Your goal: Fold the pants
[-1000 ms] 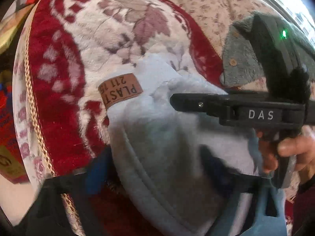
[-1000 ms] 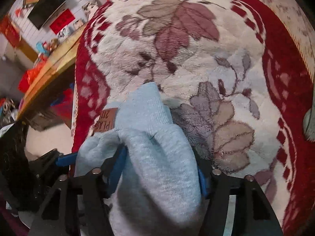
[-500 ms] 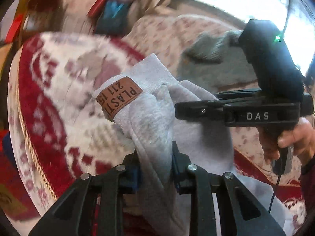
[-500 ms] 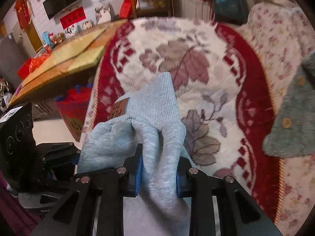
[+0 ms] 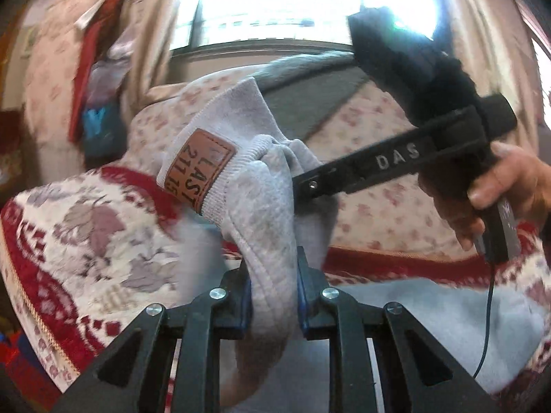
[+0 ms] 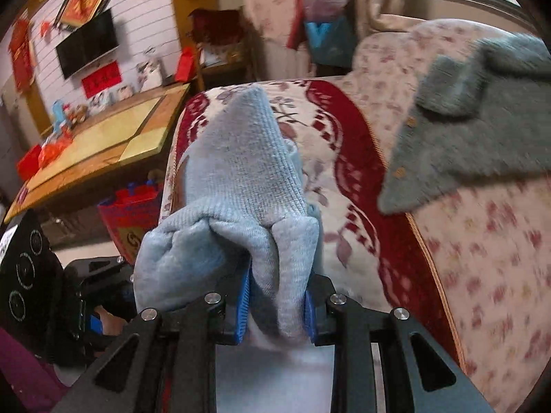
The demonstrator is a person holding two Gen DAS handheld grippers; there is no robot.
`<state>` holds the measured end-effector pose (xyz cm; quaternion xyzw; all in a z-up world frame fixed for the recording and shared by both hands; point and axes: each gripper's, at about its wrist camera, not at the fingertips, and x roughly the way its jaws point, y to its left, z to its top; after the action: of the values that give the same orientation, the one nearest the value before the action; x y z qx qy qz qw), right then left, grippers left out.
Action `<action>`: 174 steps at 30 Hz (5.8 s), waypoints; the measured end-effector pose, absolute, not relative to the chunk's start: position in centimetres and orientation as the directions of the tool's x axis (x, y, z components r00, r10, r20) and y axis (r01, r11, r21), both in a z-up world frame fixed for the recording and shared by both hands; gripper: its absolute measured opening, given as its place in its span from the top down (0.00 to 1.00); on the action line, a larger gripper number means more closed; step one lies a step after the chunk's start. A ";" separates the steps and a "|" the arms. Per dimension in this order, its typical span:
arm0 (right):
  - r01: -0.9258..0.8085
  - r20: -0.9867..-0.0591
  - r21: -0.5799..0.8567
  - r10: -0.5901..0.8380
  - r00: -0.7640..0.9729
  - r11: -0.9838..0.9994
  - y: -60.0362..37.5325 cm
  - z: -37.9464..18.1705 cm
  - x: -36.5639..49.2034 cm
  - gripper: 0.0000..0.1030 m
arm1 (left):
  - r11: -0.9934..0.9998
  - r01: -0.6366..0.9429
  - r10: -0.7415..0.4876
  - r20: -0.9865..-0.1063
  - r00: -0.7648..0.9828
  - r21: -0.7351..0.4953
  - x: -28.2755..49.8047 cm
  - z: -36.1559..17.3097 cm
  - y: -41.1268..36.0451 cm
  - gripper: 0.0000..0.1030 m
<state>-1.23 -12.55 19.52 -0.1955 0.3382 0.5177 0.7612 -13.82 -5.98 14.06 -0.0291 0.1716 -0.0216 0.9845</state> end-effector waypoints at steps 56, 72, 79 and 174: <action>-0.977 -0.906 0.087 0.422 0.002 0.192 10.2 9.3 4.9 0.59 | 0.805 -0.420 0.118 -0.579 0.807 -0.420 -9.3 5.8 12.3 0.74; -0.880 -0.791 0.121 0.581 0.194 0.458 -19.0 16.1 -0.7 0.56 | 0.990 -0.007 0.056 -0.343 0.938 0.141 -15.3 9.9 -13.5 0.72; -0.572 -0.869 0.191 0.409 0.280 0.797 -32.8 7.7 -1.1 0.56 | 0.942 0.314 -0.215 -0.503 0.837 0.118 -15.8 6.7 -18.9 0.33; -0.329 -0.652 0.606 0.689 0.315 0.724 -29.9 5.8 -1.9 0.83 | 0.901 0.434 -0.349 -0.615 0.707 -0.012 -13.0 2.9 -18.4 0.68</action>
<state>-1.93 -29.87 5.76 0.1844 0.4881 0.3225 0.7898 -12.97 -18.40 2.94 0.0667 0.3181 -0.2125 0.9215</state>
